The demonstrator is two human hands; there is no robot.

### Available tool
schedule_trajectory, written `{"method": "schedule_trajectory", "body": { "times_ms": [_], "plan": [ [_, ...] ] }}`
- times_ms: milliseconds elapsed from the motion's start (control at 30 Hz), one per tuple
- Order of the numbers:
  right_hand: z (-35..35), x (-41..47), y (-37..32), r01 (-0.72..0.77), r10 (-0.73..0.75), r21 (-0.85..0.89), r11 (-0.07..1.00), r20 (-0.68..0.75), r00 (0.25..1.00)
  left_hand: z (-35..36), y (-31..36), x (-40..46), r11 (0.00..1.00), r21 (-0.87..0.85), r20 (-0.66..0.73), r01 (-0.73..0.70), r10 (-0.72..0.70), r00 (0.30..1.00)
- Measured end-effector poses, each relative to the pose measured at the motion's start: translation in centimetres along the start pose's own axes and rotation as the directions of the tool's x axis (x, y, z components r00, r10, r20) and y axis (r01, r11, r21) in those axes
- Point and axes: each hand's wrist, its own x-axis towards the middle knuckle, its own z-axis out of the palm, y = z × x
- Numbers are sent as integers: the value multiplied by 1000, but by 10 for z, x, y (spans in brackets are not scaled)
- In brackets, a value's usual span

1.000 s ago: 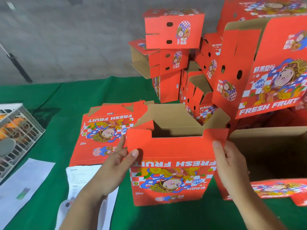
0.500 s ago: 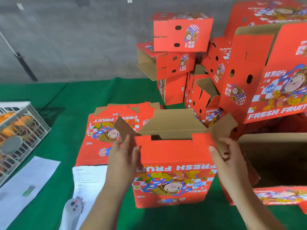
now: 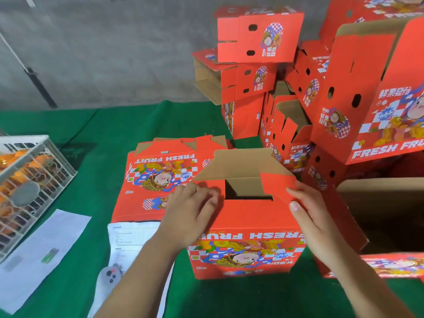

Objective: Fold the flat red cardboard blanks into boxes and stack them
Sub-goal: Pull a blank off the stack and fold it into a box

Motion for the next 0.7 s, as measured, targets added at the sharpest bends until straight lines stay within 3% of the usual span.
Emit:
{"method": "schedule_trajectory", "body": {
  "times_ms": [133,233,300,367,467,600,633,700],
  "plan": [
    [-10,9,-4,-67,72,-125,990,34,997,10,7,25,974,209,150,86,-118,982],
    [-13,26,-13,-173,161,-165,971,-84,983,15,9,37,949,287,185,128,-186,965],
    [-4,38,-19,-248,222,-152,957,-172,960,18,12,40,958,219,130,183,-214,968],
    [9,51,-24,-296,274,-116,948,-171,946,16,12,42,964,57,101,260,-264,959],
    [16,69,-31,-535,547,115,837,-159,822,14,6,44,952,-95,101,292,-282,954],
    [8,50,-31,-314,314,-14,949,-25,949,19,-2,43,858,-385,-12,339,-372,928],
    [6,47,-33,-298,297,35,954,20,955,21,-5,42,848,-397,-1,350,-381,924],
    [3,44,-33,-292,286,95,952,70,956,22,-8,41,899,-261,27,352,-357,934]
  ]
}}
